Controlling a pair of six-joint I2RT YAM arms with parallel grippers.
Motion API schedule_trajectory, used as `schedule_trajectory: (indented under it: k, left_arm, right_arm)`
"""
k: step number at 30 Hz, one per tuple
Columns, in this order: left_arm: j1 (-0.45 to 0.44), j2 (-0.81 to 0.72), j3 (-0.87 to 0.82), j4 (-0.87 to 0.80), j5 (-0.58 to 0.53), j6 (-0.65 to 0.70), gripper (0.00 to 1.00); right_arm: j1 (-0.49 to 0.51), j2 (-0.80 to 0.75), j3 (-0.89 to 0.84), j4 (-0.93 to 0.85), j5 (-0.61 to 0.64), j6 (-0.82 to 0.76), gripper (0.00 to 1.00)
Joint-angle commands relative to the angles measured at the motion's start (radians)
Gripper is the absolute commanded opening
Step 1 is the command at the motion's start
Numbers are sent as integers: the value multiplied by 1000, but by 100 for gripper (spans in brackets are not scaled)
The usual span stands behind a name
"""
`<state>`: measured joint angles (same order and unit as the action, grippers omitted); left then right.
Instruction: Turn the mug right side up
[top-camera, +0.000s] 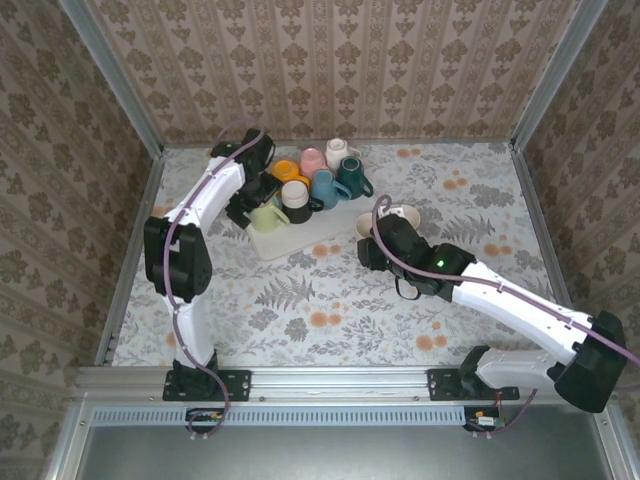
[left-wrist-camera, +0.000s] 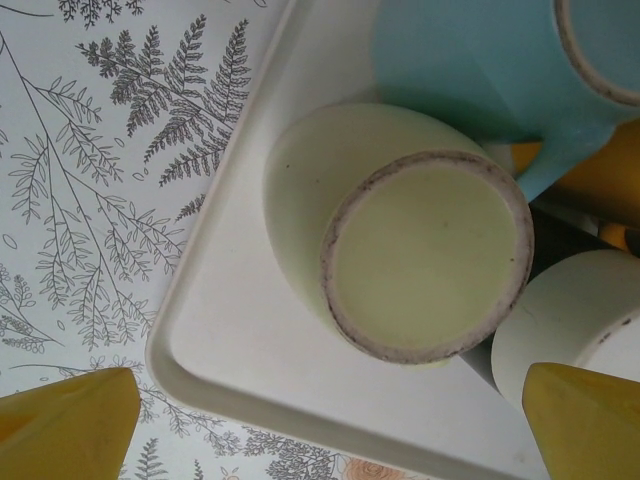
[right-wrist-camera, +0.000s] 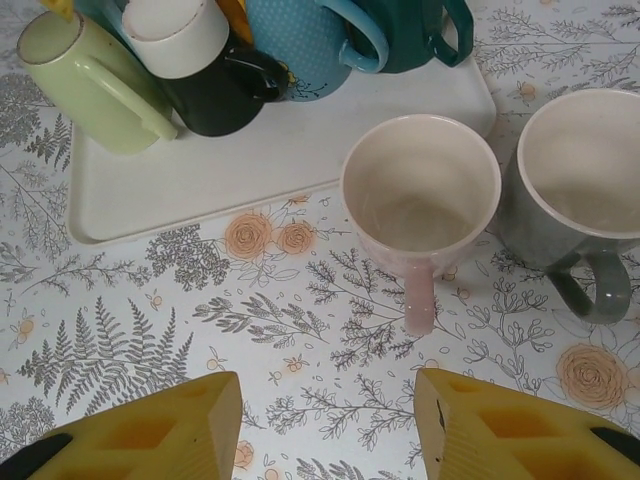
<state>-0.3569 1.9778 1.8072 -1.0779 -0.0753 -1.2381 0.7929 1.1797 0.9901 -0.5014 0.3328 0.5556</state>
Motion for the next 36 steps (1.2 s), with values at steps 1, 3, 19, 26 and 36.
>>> schedule_trajectory:
  k: [1, 3, 19, 26, 36]
  left_arm:
    - [12, 14, 37, -40, 4, -40, 100]
    - [17, 27, 44, -42, 3, -37, 100]
    - [64, 128, 50, 27, 34, 7, 100]
    - [72, 127, -21, 83, 39, 11, 95]
    - [81, 185, -21, 116, 85, 42, 94]
  right_arm:
    - [5, -27, -29, 14, 5, 13, 51]
    - [6, -33, -37, 13, 0, 9, 51]
    - [7, -43, -86, 41, -57, 53, 51]
    - [10, -37, -94, 42, -57, 71, 51]
    - [24, -22, -84, 35, -63, 73, 51]
